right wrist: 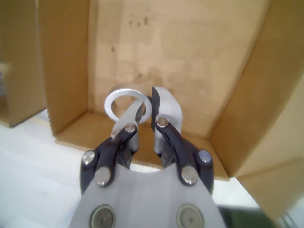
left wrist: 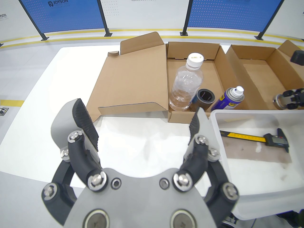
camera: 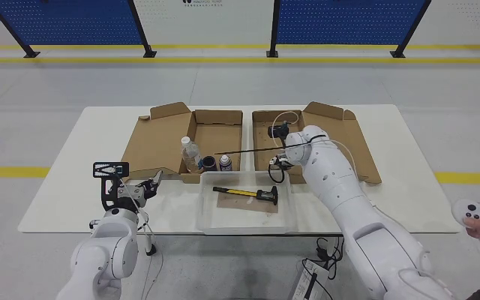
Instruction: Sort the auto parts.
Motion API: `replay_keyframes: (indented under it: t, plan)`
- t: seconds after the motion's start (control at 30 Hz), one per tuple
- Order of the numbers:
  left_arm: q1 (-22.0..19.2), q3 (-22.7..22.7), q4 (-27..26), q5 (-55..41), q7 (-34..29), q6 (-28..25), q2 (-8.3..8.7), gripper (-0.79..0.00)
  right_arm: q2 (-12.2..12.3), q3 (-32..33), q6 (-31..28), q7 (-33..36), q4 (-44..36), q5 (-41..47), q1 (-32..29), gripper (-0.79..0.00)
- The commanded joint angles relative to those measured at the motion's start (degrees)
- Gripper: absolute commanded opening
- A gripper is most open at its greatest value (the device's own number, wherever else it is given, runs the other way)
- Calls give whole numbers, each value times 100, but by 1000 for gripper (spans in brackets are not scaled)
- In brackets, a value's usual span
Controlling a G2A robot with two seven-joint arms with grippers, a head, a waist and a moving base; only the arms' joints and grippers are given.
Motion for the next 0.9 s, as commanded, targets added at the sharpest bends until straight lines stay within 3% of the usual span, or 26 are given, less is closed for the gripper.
replay_keyframes:
  t: [0.0,0.57,0.87]
  plan:
    - [0,0,0,0,0,0,0,0,-32,-48,-31,-39,122,37,55,-785]
    - [0,0,0,0,0,0,0,0,-228,-264,-229,-269,927,290,433,-760]
    - [0,0,0,0,0,0,0,0,-276,-338,-337,-250,1113,306,541,-653]
